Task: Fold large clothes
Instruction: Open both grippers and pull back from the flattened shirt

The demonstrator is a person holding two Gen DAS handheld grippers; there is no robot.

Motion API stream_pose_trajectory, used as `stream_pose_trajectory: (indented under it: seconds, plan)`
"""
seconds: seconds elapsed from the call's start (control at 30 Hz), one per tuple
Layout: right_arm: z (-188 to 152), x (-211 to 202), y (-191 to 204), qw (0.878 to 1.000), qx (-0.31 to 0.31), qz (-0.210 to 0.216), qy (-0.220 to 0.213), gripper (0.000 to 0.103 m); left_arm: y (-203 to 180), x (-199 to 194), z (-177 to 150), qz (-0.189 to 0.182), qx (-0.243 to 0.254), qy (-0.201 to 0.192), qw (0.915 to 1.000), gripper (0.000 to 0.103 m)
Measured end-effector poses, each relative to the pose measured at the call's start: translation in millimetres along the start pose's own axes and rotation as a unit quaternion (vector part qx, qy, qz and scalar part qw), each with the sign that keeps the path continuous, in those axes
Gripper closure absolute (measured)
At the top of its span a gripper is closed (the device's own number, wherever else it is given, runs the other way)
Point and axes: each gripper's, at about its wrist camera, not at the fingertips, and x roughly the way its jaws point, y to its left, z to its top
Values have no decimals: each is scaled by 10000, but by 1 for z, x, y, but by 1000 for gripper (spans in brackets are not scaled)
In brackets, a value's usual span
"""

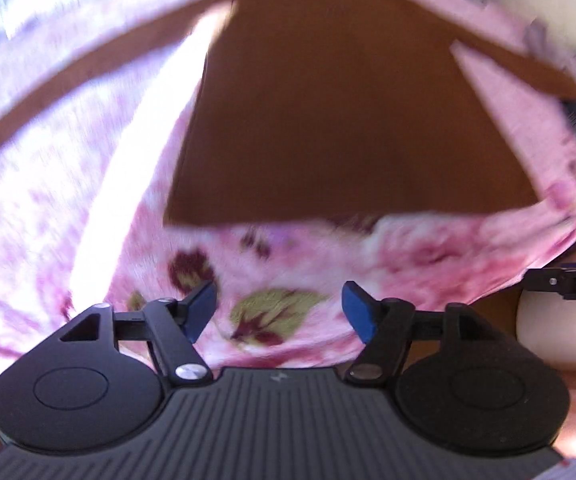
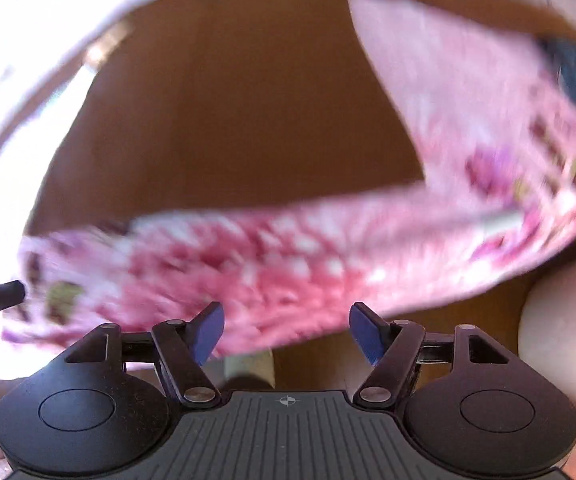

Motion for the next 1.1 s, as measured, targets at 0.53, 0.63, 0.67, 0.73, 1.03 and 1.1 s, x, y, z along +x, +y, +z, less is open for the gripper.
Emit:
stream_pose_trajectory:
  seconds: [0.53,0.63,0.67,0.73,1.03,1.1]
  plan:
    - [-16,-235,47,9801,-104,457,-1929,36,-57,-239,9,295,34,-1946,9804,1]
    - [-28,-247,47,9831,-257,350,-1778,36,-61,-250,0,320,62,-1844,9823,1]
    - [-31,-249,48,9844,-296,309,-1707,36,-60,-252,-3,257,42,-1787,9836,1]
    - [-35,-248,47,9862,-306,211,-1611,36,-61,-255,-8,155,3,-1647,9862,1]
    - [-53,-259,43,9864,-425,179,-1580,36,-66,-261,-20,297,32,-1418,9894,1]
    - [-54,-260,44,9866,-454,193,-1556,36,-67,-263,-22,347,35,-1413,9893,1]
